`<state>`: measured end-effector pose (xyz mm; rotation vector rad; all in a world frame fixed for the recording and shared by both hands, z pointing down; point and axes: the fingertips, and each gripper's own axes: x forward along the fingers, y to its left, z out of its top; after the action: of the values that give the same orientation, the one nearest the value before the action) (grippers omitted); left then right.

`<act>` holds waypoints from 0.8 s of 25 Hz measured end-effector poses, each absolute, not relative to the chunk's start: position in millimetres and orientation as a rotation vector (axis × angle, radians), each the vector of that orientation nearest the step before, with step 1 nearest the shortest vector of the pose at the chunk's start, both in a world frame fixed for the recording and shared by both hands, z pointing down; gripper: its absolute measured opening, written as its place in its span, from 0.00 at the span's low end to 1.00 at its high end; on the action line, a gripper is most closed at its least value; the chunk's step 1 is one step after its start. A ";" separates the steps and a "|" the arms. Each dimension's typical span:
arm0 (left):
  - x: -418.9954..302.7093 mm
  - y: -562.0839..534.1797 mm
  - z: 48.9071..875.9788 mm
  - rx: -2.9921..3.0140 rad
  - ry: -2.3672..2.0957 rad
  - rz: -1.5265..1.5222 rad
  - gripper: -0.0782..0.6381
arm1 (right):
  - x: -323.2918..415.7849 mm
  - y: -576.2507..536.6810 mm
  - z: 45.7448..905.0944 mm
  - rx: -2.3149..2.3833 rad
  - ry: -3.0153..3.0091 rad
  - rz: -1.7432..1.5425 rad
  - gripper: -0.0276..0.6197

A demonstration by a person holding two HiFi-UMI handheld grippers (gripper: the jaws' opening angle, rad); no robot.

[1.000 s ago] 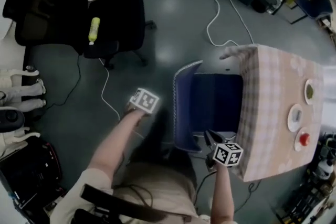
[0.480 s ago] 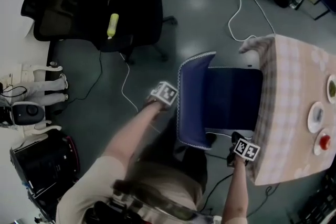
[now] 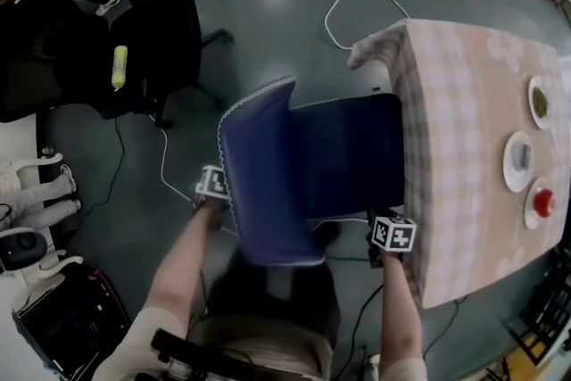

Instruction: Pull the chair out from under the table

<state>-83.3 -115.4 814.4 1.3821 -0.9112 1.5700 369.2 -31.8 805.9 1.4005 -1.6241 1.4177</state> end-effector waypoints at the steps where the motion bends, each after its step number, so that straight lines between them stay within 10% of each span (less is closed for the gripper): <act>1: -85.7 -109.8 820.4 1.359 -0.914 1.573 0.11 | 372.7 -34.1 813.7 1.405 -1.616 1.393 0.07; 20: -85.3 -115.6 869.5 1.580 -0.952 1.366 0.11 | 506.2 -106.4 901.7 1.453 -1.135 0.798 0.06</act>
<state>-85.3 -115.6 869.5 1.5800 -0.9518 1.3660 506.2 -106.4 901.7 1.4526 -1.1352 0.7983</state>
